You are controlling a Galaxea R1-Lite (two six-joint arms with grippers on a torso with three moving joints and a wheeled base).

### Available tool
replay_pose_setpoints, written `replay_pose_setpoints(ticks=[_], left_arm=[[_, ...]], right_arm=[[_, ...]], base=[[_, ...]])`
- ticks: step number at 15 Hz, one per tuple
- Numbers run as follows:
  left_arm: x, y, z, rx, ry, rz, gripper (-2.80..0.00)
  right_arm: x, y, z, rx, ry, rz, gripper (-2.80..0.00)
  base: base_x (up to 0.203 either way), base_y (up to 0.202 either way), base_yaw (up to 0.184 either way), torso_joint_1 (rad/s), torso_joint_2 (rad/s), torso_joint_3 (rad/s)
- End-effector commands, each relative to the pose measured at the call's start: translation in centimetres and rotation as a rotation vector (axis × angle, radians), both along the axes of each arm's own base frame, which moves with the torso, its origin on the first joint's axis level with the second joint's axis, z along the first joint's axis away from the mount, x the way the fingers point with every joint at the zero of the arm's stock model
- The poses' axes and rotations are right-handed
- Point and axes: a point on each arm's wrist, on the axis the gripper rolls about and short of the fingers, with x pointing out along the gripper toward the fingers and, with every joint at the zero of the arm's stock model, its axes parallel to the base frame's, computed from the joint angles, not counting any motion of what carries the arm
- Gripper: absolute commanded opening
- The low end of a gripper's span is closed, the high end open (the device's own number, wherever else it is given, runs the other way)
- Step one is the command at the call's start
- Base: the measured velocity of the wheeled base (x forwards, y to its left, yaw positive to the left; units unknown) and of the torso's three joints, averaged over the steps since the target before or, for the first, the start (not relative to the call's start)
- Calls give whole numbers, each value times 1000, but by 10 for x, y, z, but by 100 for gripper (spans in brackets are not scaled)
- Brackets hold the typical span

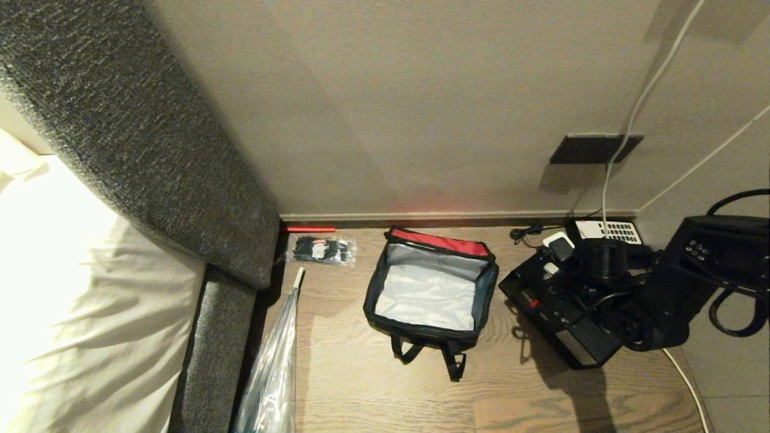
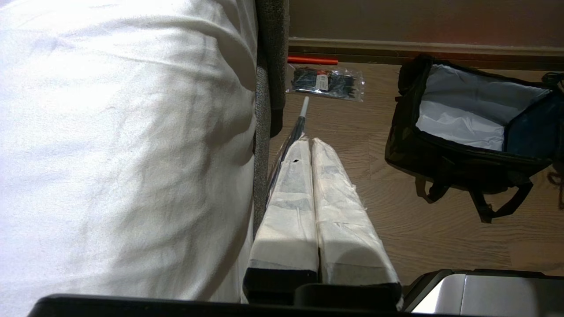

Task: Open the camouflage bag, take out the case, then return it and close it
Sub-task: Grip the handle again

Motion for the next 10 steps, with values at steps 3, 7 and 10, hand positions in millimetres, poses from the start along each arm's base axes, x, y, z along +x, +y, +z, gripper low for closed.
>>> replay_pose_setpoints(ticks=[3, 7, 10], left_arm=[[0, 0, -1, 0, 1, 1, -280], [0, 0, 0, 0, -1, 1, -280], [0, 0, -1, 0, 1, 1, -280]], right_arm=[[35, -12, -26, -245, -93, 30, 0], [42, -27, -35, -518, -116, -150, 0], [43, 0, -45, -530, -71, -337, 0]], base=[[0, 0, 0, 0, 0, 0], [0, 0, 0, 0, 0, 0], [0, 0, 0, 0, 0, 0]])
